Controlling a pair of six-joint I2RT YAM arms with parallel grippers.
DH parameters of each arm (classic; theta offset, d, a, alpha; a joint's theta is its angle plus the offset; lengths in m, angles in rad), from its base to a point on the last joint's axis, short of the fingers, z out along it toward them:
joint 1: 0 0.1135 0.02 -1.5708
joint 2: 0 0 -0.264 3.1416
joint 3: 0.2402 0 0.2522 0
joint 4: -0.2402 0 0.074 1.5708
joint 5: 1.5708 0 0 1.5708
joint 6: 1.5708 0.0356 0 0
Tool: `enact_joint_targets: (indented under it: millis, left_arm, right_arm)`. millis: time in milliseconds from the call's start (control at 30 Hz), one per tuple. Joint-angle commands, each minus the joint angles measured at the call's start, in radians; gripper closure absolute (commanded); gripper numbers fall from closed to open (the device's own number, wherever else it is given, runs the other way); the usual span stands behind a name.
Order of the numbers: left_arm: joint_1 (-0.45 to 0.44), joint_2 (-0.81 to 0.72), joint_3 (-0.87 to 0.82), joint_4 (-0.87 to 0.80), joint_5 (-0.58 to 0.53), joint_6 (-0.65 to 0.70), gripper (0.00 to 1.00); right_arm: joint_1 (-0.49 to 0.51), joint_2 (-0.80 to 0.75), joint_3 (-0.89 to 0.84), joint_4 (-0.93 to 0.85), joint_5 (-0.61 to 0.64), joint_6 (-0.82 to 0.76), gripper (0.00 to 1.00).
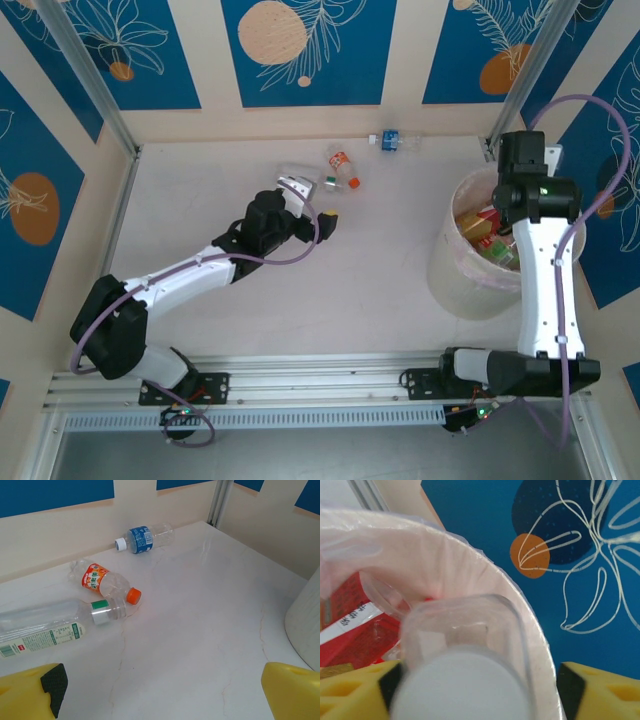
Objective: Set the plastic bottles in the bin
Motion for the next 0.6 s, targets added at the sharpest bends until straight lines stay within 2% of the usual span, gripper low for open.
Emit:
enact_joint_targets:
  millis: [0,33,67,100,167,233,333,467,567]
  left_arm:
    - [0.011,-0.031,-0.016,0.029,-0.006,-0.024,0.0]
    - [0.01,-0.03,-0.016,0.029,-0.007,-0.025,0.0]
    - [0.01,-0.031,-0.017,0.029,-0.008,-0.026,0.0]
    - [0.012,-0.031,-0.018,0.029,-0.009,-0.027,0.0]
    - [0.013,-0.031,-0.018,0.027,-0.01,-0.029,0.0]
    - [0.013,-0.028,-0.018,0.026,-0.01,-0.032,0.0]
    - [0.016,-0.025,-0.018,0.023,-0.008,-0.033,0.0]
    - [0.022,-0.019,-0.017,0.023,-0.006,-0.037,0.0]
    - [0.025,-0.01,-0.017,0.024,-0.001,-0.046,0.0]
  right_arm:
    - [0.029,0.044,0.062,-0.052,-0.013,0.011,0.09]
    - [0.04,0.035,0.086,-0.055,-0.094,0.022,0.07]
    - [0.05,0.012,0.101,-0.036,-0.199,0.033,0.0]
    - [0.052,-0.023,0.099,-0.004,-0.324,0.042,0.0]
    - [0.045,-0.103,0.068,0.084,-0.485,0.064,0.0]
    - [0.015,-0.173,0.042,0.148,-0.57,0.1,0.0]
    - [-0.101,-0.248,0.012,0.194,-0.655,0.151,0.0]
    - [-0.276,-0.294,-0.023,0.157,-0.861,0.187,0.0]
    - [-0.321,-0.293,-0.073,0.121,-0.961,0.212,0.0]
